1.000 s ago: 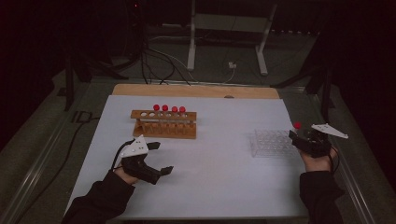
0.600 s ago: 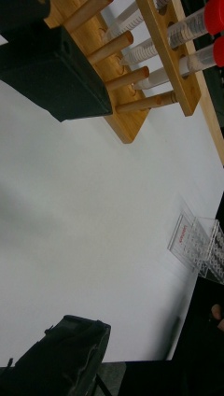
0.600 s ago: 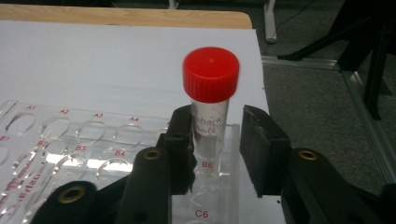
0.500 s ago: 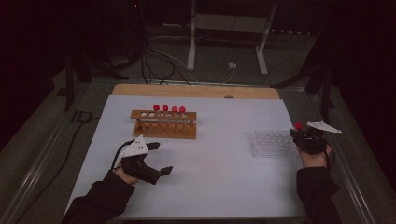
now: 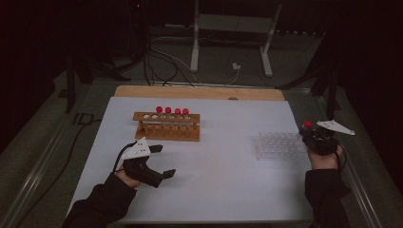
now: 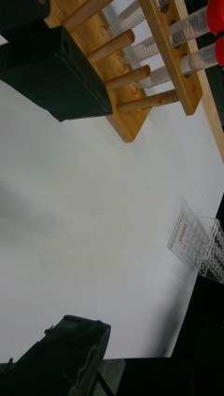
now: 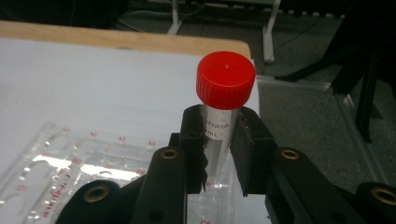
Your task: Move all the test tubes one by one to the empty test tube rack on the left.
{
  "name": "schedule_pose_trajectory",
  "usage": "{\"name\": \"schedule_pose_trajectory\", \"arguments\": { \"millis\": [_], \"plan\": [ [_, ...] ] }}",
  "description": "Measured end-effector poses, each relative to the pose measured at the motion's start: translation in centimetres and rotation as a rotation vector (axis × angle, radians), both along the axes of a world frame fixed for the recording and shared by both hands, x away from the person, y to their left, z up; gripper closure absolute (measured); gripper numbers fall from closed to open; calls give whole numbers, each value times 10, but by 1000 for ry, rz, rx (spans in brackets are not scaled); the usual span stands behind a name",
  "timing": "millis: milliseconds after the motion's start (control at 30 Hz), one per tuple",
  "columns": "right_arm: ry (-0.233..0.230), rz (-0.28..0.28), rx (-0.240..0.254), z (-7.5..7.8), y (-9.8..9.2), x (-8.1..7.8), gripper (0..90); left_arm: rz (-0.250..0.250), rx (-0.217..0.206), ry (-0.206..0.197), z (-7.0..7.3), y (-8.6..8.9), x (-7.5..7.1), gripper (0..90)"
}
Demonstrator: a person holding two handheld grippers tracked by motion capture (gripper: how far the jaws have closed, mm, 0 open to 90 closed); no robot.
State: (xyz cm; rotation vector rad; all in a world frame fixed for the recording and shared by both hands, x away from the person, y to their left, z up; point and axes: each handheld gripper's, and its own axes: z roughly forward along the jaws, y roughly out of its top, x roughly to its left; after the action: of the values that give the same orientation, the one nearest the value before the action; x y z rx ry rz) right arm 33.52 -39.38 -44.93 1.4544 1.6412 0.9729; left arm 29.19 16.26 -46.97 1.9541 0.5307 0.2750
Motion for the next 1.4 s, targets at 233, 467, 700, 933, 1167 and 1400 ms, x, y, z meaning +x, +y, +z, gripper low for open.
{"name": "schedule_pose_trajectory", "arguments": {
  "millis": [233, 467, 700, 933, 1167, 1400],
  "plan": [
    [-62, 29, -22, 21, 9, -16, 752, -6, 2, 1, 2, -1, 0, 8],
    [-91, 143, -2, 38, 35, -26, 752, -15, 2, 6, 4, -3, -1, 8],
    [-82, 266, 12, 44, 65, -30, 752, -22, 11, 5, 9, -6, -2, 8],
    [-60, 378, 0, 41, 98, -33, 752, -37, 18, 22, 14, -13, -1, 8],
    [-30, 489, -20, 33, 131, -36, 752, -49, 9, 25, 21, -20, 3, 9],
    [-1, 594, -29, 21, 163, -40, 752, -76, 3, 22, 33, -33, 8, 9]
  ]
}}
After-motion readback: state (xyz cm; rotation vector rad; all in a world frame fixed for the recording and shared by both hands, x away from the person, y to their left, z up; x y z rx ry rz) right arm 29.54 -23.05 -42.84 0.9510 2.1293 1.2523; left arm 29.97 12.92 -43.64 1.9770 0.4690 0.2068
